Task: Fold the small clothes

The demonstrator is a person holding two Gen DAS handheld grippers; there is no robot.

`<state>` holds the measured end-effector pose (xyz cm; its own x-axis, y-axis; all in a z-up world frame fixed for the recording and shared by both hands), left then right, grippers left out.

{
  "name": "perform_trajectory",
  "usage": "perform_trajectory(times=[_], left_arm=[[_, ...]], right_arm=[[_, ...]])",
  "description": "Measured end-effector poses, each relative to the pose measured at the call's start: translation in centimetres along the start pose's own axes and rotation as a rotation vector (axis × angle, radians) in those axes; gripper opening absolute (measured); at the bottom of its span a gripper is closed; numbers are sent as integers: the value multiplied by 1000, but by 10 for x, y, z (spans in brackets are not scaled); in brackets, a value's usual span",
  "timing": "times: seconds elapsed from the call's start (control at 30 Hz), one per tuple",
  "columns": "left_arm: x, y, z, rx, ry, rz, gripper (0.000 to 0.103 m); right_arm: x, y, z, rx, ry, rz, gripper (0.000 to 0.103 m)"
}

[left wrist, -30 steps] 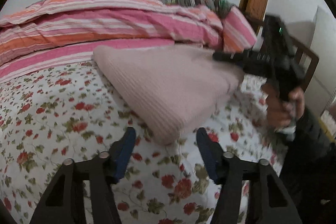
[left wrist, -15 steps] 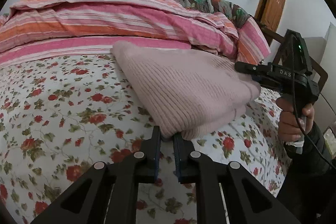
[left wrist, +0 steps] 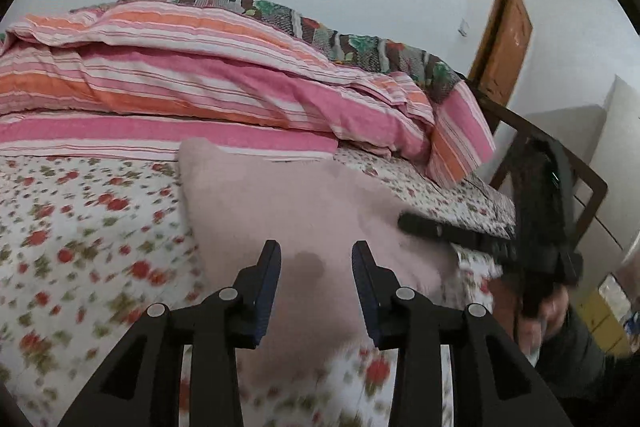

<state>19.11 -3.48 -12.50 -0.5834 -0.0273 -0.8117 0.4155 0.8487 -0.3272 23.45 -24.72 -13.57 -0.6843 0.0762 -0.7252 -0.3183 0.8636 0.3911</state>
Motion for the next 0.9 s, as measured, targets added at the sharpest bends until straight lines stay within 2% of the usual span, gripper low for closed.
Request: perform_trajectory(times=[0.07, 0.17, 0.27, 0.3, 0.33, 0.4, 0.5, 0.57, 0.63, 0.8, 0.9], left_arm=[[-7, -3, 12, -38, -6, -3, 35], [-7, -6, 29, -183, 7, 42, 35], [2, -9, 38, -274, 32, 106, 35], [7, -11, 38, -296, 42, 140, 36], [13, -13, 39, -322, 57, 178, 37], [23, -14, 35, -344, 78, 225, 38], [32, -10, 27, -325, 103, 241, 40], [34, -5, 22, -288, 124, 219, 43], [34, -2, 20, -249, 142, 194, 45], [34, 5, 22, -191, 173, 143, 48], [36, 4, 22, -175, 181, 152, 51]], right_arm=[[2, -1, 1, 8, 5, -13, 36], [8, -5, 4, 2, 26, -9, 36], [17, -7, 11, 14, 81, -22, 33], [22, -6, 15, 26, 110, -36, 30], [26, -4, 17, 17, 136, -56, 22], [30, 3, 16, 28, 152, -110, 19], [33, 7, 12, 38, 168, -159, 20], [28, 5, 7, 13, 150, -131, 22], [20, 3, 1, -11, 109, -100, 29], [-3, 1, 10, -7, 60, -43, 34], [-12, -8, 20, 4, 32, 38, 38]])
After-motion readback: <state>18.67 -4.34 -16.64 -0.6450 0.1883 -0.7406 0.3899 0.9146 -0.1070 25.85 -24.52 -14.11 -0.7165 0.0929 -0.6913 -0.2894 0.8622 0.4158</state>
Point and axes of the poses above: each gripper's, at about its wrist camera, not at the fingertips, and z roughly the way its jaws point, y to its left, x to its underside, the point moved 5 cm from there along z, roughly the way its jaws point, and after that the axes turned 3 degrees about -x, right-handed, at the moved point
